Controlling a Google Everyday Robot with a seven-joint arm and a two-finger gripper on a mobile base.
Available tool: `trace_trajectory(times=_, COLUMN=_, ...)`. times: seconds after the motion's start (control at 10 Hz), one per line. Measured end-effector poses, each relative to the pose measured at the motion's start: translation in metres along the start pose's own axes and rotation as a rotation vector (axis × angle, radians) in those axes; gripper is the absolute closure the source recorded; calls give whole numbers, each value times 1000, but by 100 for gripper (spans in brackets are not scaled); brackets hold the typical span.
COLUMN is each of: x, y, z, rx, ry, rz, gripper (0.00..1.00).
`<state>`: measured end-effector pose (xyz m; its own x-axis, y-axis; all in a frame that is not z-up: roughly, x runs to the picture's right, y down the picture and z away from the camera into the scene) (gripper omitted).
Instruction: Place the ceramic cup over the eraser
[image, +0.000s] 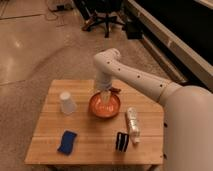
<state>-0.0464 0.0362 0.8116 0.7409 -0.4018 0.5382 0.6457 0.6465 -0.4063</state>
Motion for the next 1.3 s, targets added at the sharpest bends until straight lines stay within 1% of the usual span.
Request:
trace_trajectory(times=0.1, x=-4, y=-4, z=1, rx=3, ry=-11, rz=-22, gripper=35)
trace_trajectory(times=0.9, x=-4, y=-4, z=1, rx=6, ry=-11, rz=-22, gripper=35)
trace_trajectory(times=1.0, x=-4, y=-8, z=0, rx=14, ry=-11, rz=-29, gripper=35)
trace_trajectory(times=1.3, x=-8, y=-52, z=-10, rx=90, ry=-8, rz=-100, gripper=35)
